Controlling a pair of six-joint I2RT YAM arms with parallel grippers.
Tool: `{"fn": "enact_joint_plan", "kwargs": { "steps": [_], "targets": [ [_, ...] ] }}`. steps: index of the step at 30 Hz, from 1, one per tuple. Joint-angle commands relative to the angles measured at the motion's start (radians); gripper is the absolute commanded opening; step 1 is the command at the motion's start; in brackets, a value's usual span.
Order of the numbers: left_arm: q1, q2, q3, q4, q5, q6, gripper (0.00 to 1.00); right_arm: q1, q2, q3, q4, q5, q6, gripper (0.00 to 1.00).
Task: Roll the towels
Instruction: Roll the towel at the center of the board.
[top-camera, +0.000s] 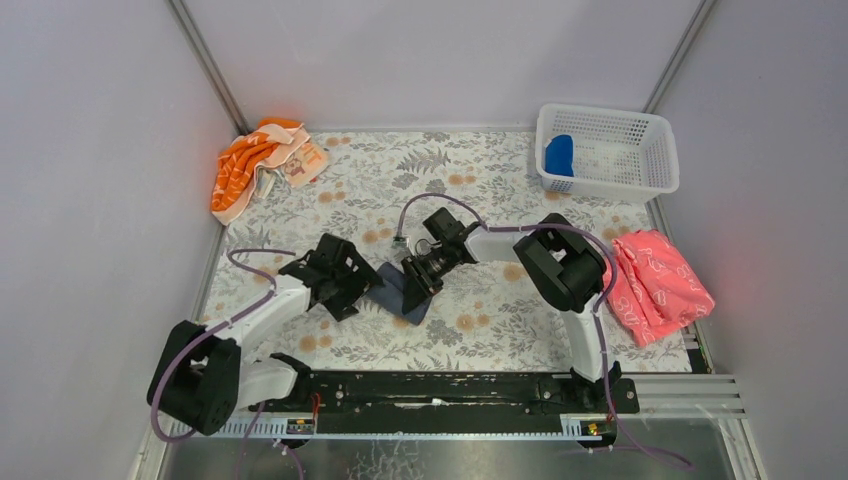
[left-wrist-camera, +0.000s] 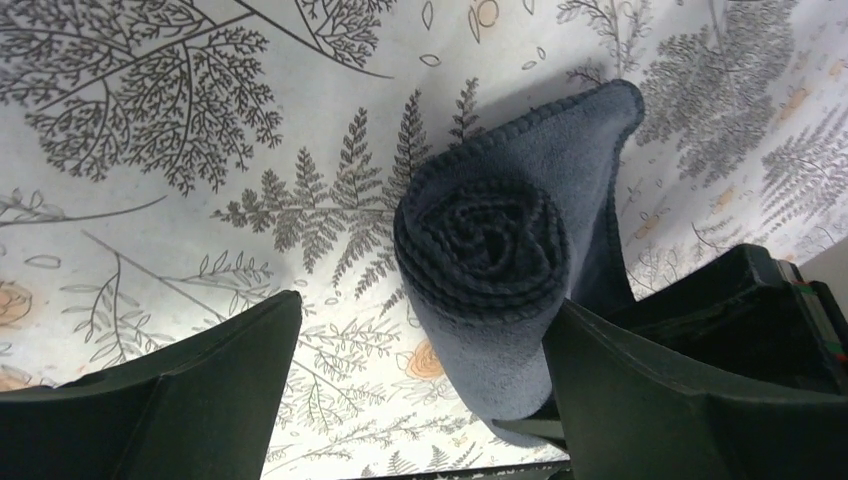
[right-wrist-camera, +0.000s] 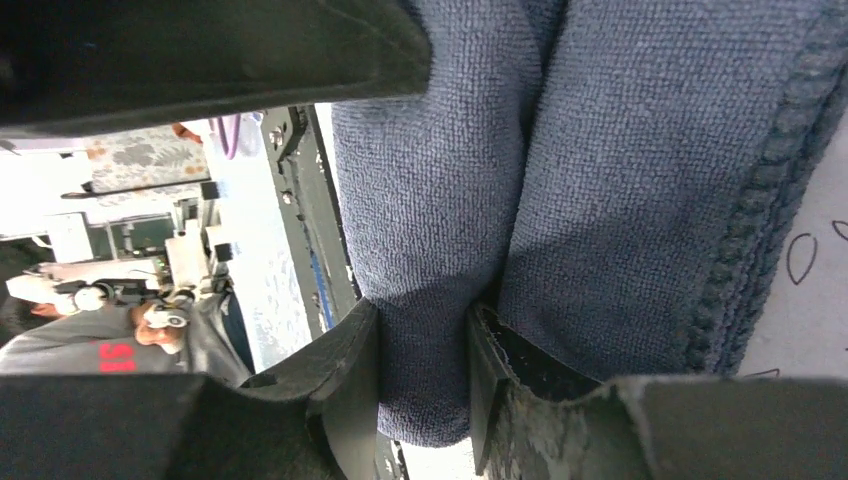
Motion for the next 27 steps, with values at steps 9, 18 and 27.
{"fn": "enact_joint_plan", "kwargs": {
  "steps": [9,18,27],
  "targets": [
    [-0.006,0.183,-0.017,0.077,-0.019,0.021,0.79,0.01,-0.147,-0.069,-0.054,0.36,0.018,0.52],
    [-0.005,0.213,-0.023,0.077,-0.024,0.036,0.75,0.123,-0.428,-0.114,-0.059,0.733,-0.141,0.67],
    [-0.005,0.221,-0.018,0.069,-0.015,0.041,0.75,0.385,-0.449,-0.155,0.03,1.09,-0.339,0.69]
  ]
}}
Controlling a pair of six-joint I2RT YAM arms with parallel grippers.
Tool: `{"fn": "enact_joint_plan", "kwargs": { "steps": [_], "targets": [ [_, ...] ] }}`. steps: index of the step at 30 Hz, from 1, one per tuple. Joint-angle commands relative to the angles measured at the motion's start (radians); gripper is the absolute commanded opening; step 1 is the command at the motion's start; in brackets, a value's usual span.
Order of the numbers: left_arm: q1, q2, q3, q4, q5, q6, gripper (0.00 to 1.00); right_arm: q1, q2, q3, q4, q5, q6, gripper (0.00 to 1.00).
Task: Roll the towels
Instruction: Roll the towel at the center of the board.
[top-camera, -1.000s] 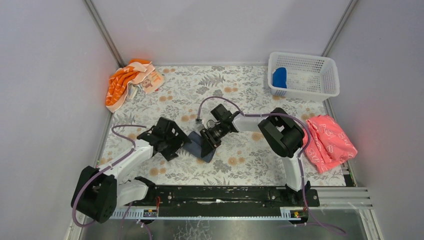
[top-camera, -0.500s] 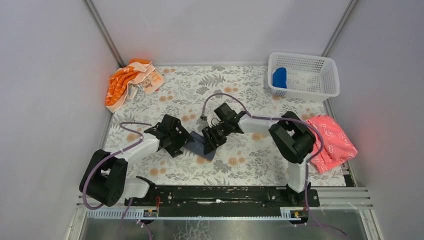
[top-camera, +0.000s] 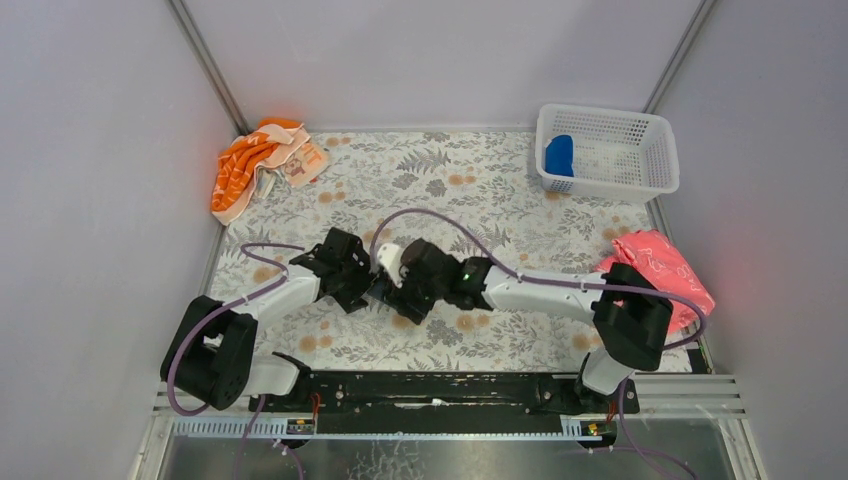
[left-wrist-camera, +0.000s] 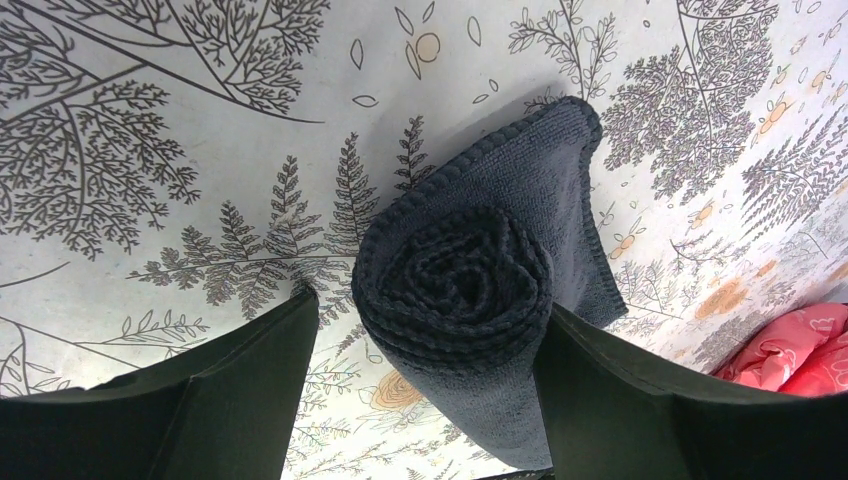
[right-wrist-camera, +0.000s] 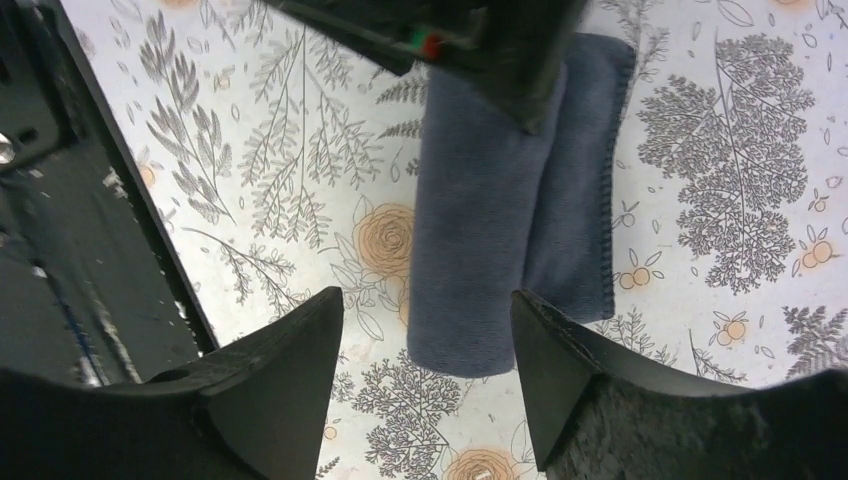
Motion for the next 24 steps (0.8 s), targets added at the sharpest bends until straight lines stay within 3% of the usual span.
{"fn": "enact_joint_plan", "kwargs": {
  "steps": [1,9,14,19,24],
  "targets": [
    [-0.006,0.057,-0.048,-0.049,-0.046,0.037,0.75,0.112,0.018,-0.023,0.055,0.246,-0.142,0.69],
    [-0.005,0.054,-0.041,-0.047,-0.031,0.043,0.74,0.149,0.202,-0.026,0.103,0.388,-0.229,0.67],
    [-0.005,0.063,-0.033,-0.038,-0.023,0.054,0.75,0.146,0.269,0.023,0.037,0.315,-0.249,0.64],
    [0.007,0.053,-0.02,-0.047,-0.027,0.068,0.75,0.119,0.303,0.076,-0.07,0.186,-0.249,0.55],
    [0.059,-0.051,-0.016,-0.09,-0.057,0.065,0.81,0.088,0.326,0.126,-0.174,0.067,-0.236,0.45]
  ]
}}
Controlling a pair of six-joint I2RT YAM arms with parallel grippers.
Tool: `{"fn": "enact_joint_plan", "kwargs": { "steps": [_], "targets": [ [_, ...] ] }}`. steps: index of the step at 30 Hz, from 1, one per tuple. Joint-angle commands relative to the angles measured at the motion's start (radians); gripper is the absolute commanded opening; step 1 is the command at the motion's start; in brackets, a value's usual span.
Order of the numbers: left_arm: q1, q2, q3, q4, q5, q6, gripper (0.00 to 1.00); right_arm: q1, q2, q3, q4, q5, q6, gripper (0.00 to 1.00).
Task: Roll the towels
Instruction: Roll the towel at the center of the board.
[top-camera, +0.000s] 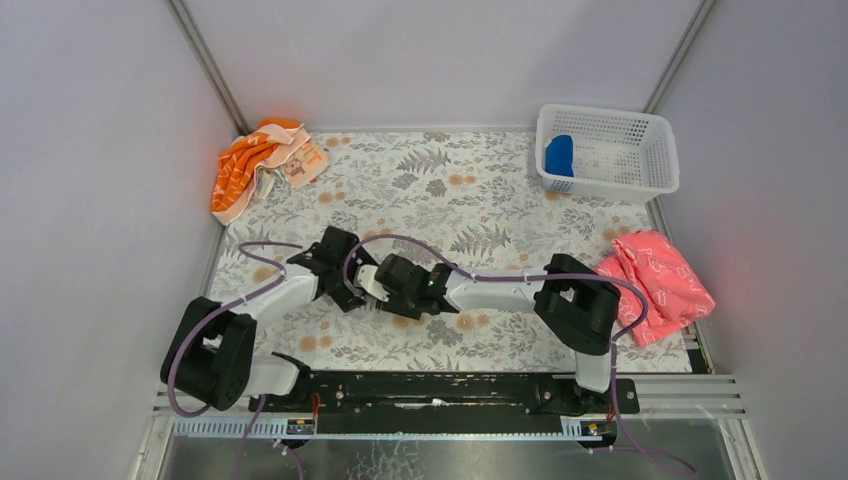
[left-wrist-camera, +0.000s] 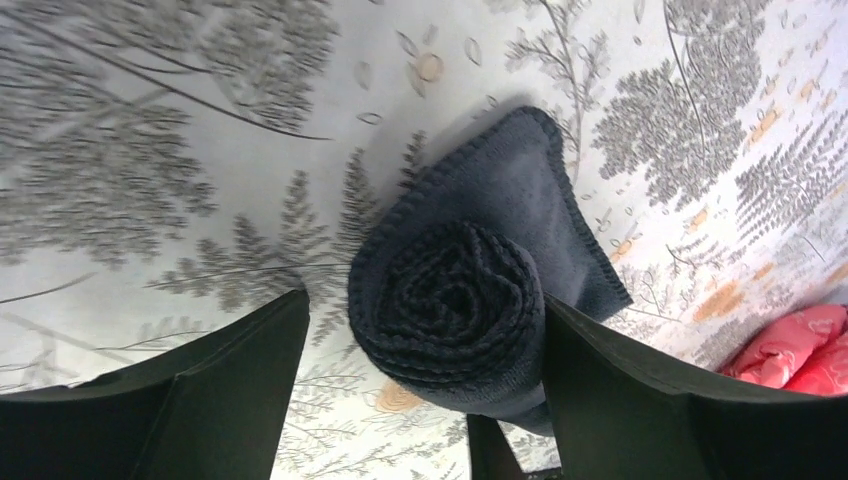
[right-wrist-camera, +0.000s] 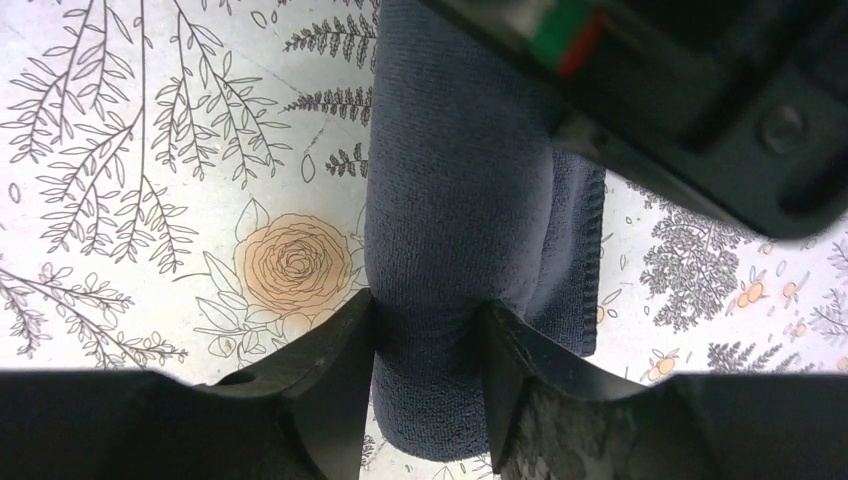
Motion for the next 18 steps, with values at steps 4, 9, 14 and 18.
{"fn": "enact_joint_plan", "kwargs": {
  "steps": [4,9,14,18],
  "targets": [
    [0.084,-0.157,-0.029,-0.16,-0.099,0.038,0.88,-0.042,0.092,0.061,-0.185,-0.299,0.036,0.43],
    [0.109,-0.246,-0.054,-0.211,-0.102,0.019,0.91,-0.099,0.122,0.112,-0.238,-0.45,0.091,0.39],
    [0.109,-0.306,-0.084,-0.199,-0.074,0.005,0.92,-0.163,0.171,0.158,-0.286,-0.588,0.151,0.38],
    [0.095,-0.292,-0.097,-0.13,-0.023,-0.014,0.92,-0.216,0.203,0.157,-0.269,-0.747,0.215,0.38]
  ]
}}
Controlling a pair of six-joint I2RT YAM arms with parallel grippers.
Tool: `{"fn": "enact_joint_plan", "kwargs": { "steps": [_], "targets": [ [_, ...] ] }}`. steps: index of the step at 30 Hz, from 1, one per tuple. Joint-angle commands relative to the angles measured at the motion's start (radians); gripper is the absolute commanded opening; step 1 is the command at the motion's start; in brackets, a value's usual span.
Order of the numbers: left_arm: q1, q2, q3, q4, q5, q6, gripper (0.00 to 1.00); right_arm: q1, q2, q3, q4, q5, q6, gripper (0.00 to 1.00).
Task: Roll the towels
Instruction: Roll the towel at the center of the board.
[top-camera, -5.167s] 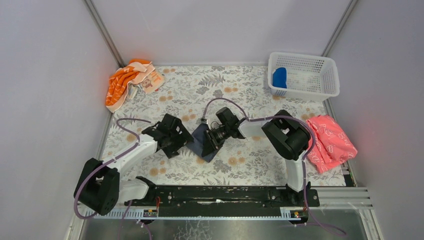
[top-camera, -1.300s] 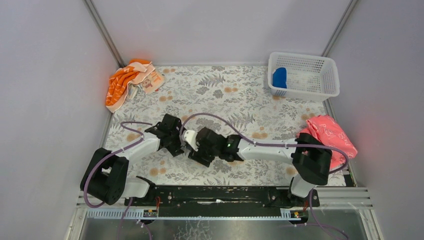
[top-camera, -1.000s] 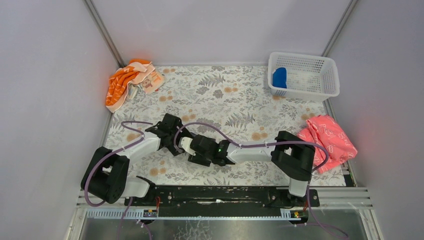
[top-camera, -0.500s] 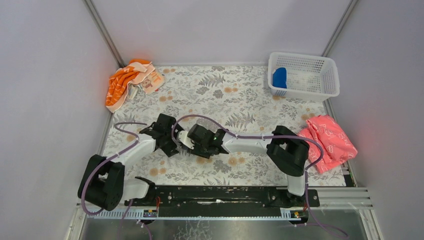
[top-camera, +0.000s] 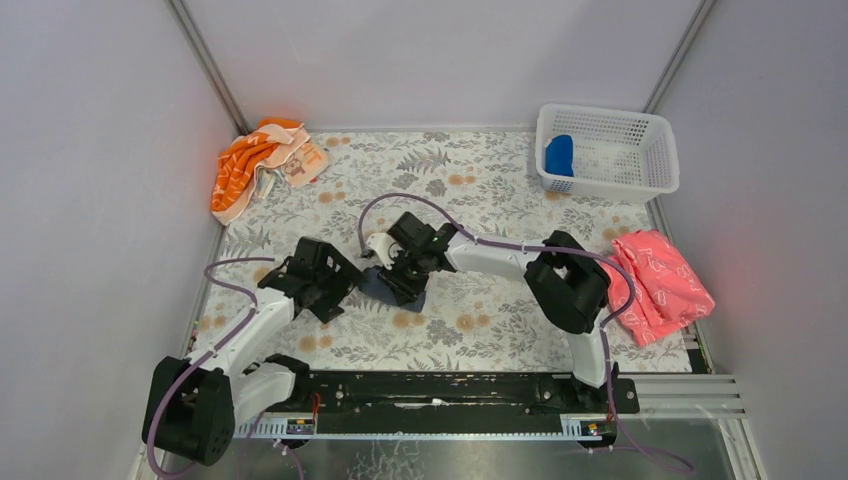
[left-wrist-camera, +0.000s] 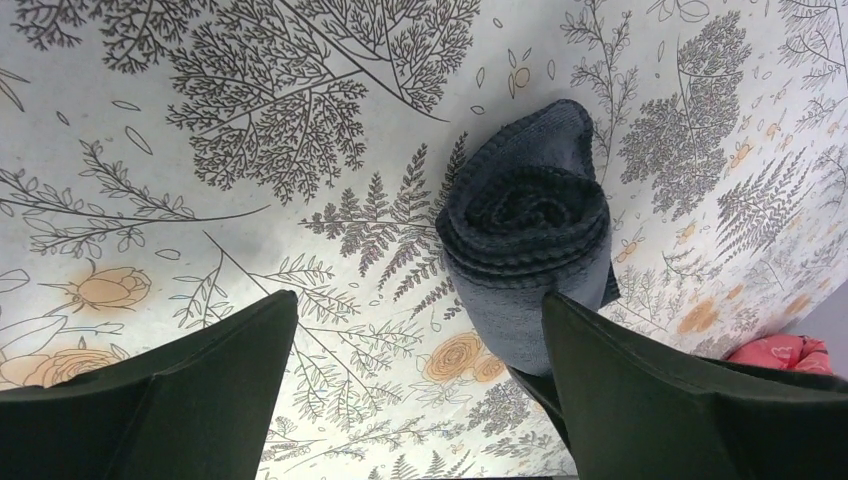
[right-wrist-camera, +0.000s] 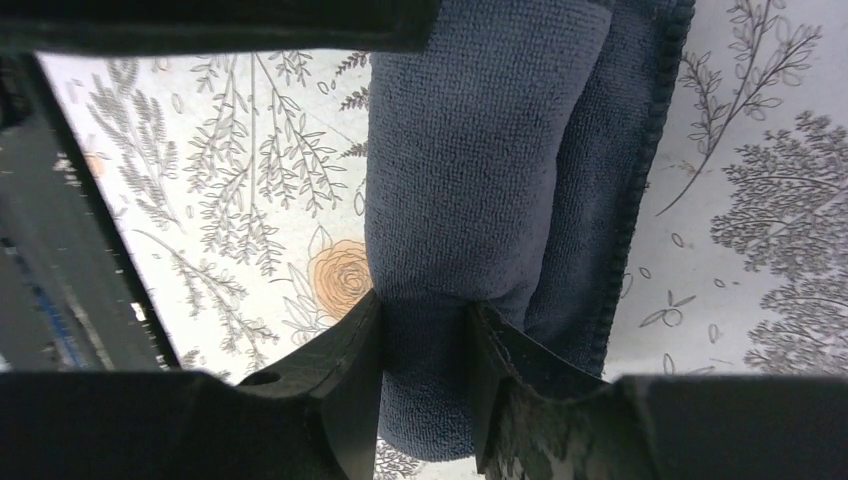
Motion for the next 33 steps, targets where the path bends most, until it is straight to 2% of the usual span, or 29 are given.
{"fn": "enact_joint_plan", "kwargs": {
  "steps": [1,6,15,22,25,28,33],
  "targets": [
    [-0.017,0.01,-0.014,0.065,0.04,-0.033,0.92,-0.036,0.103,-0.043,-0.085,-0.297,0.126,0.38],
    [-0.069,0.042,-0.009,0.143,0.022,-0.063,0.92,-0.088,0.128,-0.076,-0.015,-0.446,0.221,0.38],
    [-0.101,0.128,-0.016,0.217,-0.051,-0.081,0.9,-0.118,0.173,-0.086,0.021,-0.515,0.294,0.39],
    [-0.101,0.224,-0.03,0.199,-0.075,-0.066,0.76,-0.131,0.138,-0.119,0.059,-0.473,0.339,0.4],
    [-0.101,0.242,-0.037,0.2,-0.076,-0.053,0.66,-0.13,0.112,-0.127,0.063,-0.435,0.343,0.41],
    [-0.102,0.258,-0.038,0.196,-0.076,-0.034,0.56,-0.13,0.066,-0.14,0.074,-0.39,0.342,0.47],
    [-0.104,0.284,-0.031,0.194,-0.067,-0.003,0.5,-0.125,-0.051,-0.163,0.08,-0.245,0.296,0.63]
  ]
}}
